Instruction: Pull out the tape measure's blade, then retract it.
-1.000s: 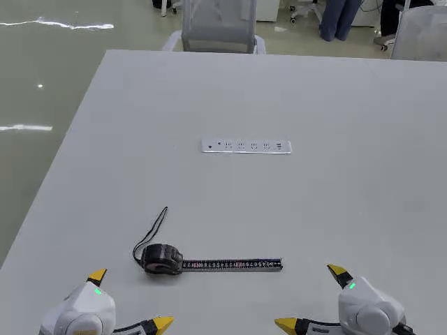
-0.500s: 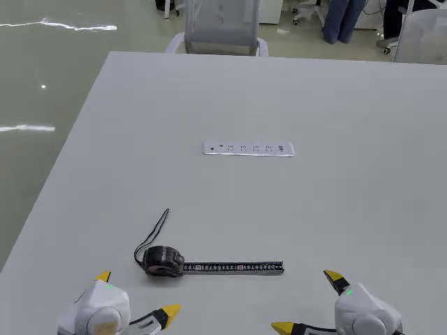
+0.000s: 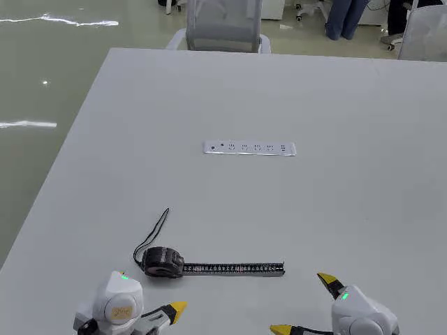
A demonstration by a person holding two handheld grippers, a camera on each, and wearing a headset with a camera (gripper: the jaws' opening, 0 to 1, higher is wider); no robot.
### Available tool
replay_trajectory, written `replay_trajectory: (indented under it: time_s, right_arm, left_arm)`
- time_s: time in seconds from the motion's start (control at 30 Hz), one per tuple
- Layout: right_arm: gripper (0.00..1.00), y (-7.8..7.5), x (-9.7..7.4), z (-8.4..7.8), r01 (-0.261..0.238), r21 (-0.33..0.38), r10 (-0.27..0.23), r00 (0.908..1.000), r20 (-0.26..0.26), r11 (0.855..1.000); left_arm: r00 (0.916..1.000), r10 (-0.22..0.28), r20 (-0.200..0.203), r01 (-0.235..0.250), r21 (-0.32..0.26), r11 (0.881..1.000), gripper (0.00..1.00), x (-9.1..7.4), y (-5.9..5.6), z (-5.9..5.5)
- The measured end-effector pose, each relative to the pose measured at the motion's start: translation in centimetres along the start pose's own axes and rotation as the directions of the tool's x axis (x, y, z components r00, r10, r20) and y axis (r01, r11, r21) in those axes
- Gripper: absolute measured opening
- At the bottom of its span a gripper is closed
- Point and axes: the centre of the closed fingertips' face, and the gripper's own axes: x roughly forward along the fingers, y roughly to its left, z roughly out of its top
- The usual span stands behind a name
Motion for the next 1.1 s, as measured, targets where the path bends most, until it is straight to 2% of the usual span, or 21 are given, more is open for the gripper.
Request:
replay_trajectory:
  time_s: [0.13, 0.33, 0.53, 0.8, 1.1]
  right_arm:
    - [0.87, -0.2, 0.4, 0.2, -0.015, -0.016, 0.015, 0.9999, 0.005, 1.0]
    - [0.81, -0.4, 0.8, 0.1, -0.039, -0.034, 0.039, 0.9992, -0.002, 0.999]
    - [0.77, -0.5, 1.4, -0.3, -0.072, -0.066, 0.071, 0.9974, -0.01, 0.995]
    - [0.69, -0.9, 2.2, -0.5, -0.124, -0.106, 0.122, 0.9923, -0.017, 0.987]
    - [0.61, -1.8, 3.2, -0.9, -0.175, -0.149, 0.17, 0.9844, -0.046, 0.973]
  left_arm:
    - [1.0, 0.003, -0.009, -0.003, 0.011, 1.0, 0.81, 0.5, 0.5, 0.4]
    - [0.9993, 0.037, 0.006, -0.037, 0.004, 0.999, 0.8, 1.3, 1.0, 0.8]
    - [0.9986, 0.053, 0.0, -0.053, -0.026, 0.998, 0.79, 2.3, 0.8, 0.6]
    - [0.9924, 0.118, 0.036, -0.115, -0.06, 0.991, 0.81, 3.1, 1.3, 0.9]
    - [0.9845, 0.16, 0.072, -0.154, -0.088, 0.984, 0.79, 3.8, 1.6, 1.1]
